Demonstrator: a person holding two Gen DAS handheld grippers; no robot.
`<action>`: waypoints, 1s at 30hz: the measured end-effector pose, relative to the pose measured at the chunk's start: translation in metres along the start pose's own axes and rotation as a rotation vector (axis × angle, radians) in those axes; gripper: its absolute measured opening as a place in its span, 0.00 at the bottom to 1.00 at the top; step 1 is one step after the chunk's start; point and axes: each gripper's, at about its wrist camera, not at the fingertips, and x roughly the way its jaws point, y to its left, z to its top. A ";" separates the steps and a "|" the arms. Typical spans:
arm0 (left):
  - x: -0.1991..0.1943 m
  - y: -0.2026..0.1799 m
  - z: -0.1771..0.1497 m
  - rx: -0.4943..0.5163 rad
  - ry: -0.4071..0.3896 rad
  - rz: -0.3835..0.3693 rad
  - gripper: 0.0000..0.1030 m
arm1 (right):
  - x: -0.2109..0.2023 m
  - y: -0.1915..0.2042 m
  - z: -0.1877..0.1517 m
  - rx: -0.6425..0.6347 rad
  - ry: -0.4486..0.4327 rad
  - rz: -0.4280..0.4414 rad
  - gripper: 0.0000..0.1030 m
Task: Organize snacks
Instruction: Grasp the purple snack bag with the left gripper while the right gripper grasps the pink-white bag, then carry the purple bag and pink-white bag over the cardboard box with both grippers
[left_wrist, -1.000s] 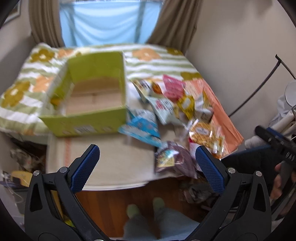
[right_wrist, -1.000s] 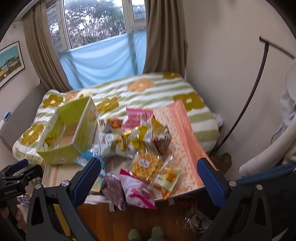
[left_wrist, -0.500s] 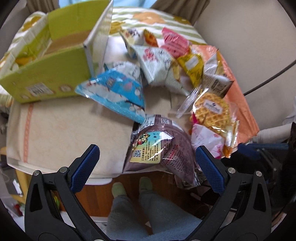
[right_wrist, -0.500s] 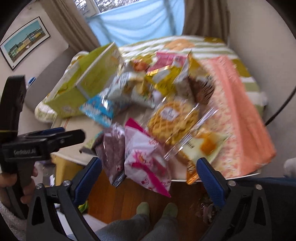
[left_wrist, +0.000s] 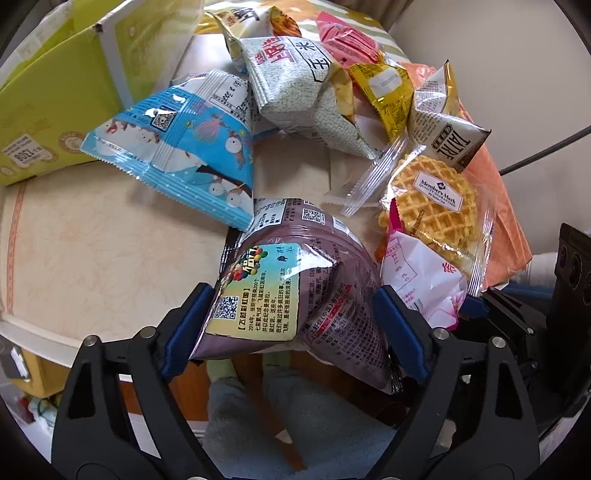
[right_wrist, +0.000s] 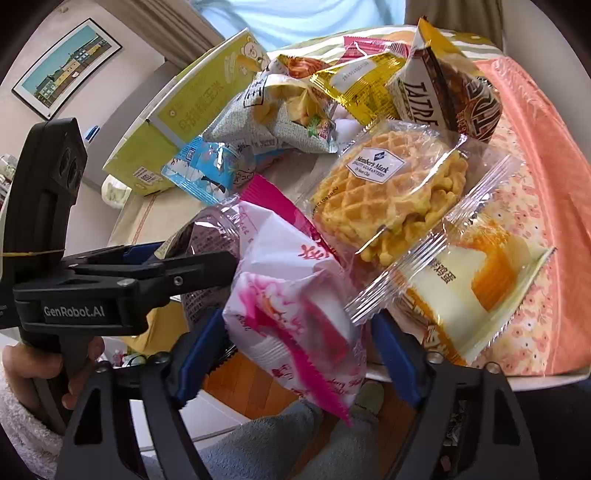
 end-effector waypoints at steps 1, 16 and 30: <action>0.000 0.000 0.000 -0.004 -0.005 -0.010 0.79 | 0.000 -0.002 0.002 -0.005 0.002 0.010 0.72; -0.017 0.000 -0.017 -0.009 -0.030 -0.044 0.68 | -0.002 -0.005 0.005 -0.034 0.004 0.077 0.50; -0.075 0.007 -0.027 -0.071 -0.128 -0.082 0.68 | -0.045 0.009 0.004 -0.061 -0.072 0.130 0.48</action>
